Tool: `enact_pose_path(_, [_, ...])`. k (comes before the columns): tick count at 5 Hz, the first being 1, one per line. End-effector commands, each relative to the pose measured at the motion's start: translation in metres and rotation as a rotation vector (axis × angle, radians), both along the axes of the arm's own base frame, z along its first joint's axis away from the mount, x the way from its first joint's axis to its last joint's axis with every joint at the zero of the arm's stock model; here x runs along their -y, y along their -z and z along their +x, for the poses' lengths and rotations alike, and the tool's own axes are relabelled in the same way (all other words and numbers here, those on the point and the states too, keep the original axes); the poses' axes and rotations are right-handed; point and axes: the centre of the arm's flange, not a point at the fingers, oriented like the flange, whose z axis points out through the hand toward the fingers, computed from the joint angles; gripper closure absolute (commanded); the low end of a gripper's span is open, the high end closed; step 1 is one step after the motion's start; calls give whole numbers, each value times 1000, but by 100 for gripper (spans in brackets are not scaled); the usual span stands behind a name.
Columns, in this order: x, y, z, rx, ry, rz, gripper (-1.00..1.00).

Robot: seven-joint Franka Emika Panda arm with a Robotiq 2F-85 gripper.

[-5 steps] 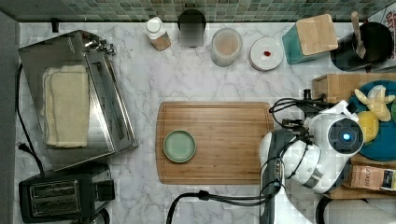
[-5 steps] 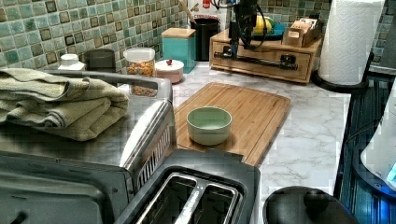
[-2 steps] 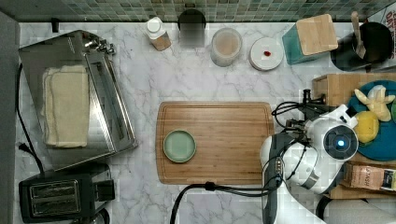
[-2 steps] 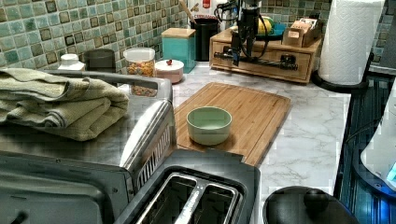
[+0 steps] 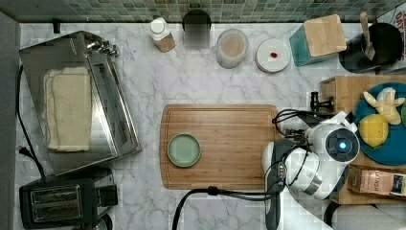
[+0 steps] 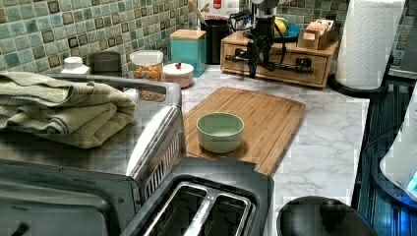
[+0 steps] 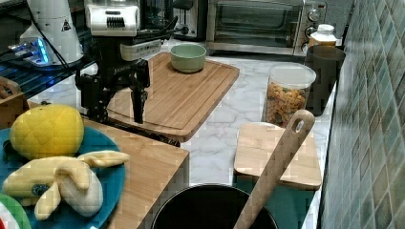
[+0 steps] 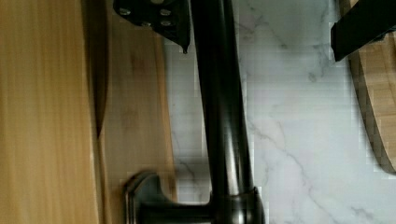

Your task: Open the drawer.

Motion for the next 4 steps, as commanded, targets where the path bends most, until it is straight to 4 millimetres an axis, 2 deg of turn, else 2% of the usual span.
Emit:
enact_pose_path(1, [-24,2,8,-140,-202,158,-100])
enact_pose_path(2, [-65,3,12,-151,-274,300,-100])
enact_pose_path(3, [-129,2,10,-129,-212,326,-100])
enact_pose_path(4, [-182,6,11,-94,-166,344,-100])
